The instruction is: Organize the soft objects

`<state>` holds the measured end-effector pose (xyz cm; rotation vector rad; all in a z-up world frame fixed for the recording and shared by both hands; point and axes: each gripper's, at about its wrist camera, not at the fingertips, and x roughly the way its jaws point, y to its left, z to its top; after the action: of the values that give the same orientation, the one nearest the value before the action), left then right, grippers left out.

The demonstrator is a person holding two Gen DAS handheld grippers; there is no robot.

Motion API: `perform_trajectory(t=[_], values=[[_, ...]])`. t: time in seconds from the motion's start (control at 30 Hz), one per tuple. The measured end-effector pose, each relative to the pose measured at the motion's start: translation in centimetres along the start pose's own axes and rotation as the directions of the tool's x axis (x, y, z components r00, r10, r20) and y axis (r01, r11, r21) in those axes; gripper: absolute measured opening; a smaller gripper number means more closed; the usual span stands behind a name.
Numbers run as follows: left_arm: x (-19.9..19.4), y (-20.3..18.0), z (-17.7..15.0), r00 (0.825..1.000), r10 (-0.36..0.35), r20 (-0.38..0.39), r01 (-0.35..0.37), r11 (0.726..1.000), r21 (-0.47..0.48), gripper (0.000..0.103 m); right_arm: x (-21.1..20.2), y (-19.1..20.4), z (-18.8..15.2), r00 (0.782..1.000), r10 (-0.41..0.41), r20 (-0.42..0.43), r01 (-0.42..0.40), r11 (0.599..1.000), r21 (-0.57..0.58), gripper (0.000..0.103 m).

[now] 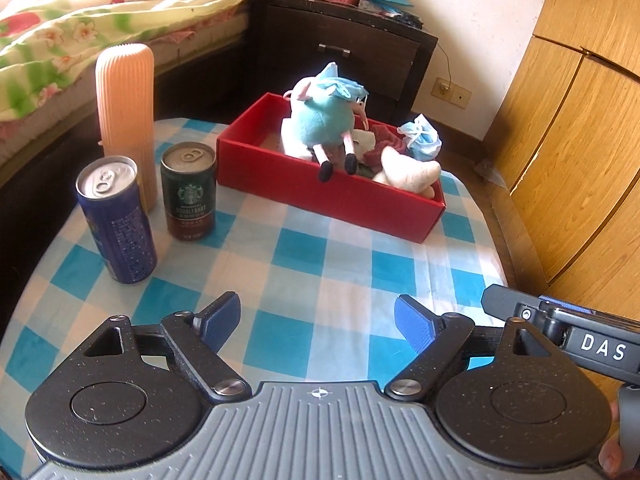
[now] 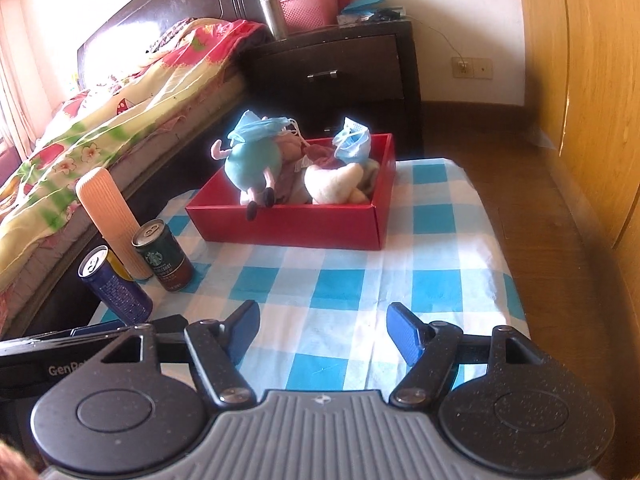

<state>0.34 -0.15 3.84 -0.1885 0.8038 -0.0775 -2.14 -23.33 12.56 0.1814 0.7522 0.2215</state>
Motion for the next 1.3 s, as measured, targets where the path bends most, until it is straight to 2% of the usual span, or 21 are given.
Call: perform_trajectory(t=[0.63,1.3], values=[[1.6,0.1,-0.5,0.999,-0.015,-0.047,0.014,1.0,-0.021,0.084,0.9,-0.2,-0.3,1.0,-0.005,-0.015,0.005,1.0,-0.001,0.049],[1.4,-0.2,-0.5,1.0,-0.001,-0.029,0.0,1.0,-0.006,0.083,1.2,0.1,-0.5,1.0,-0.006,-0.022,0.006,1.0,-0.01,0.05]])
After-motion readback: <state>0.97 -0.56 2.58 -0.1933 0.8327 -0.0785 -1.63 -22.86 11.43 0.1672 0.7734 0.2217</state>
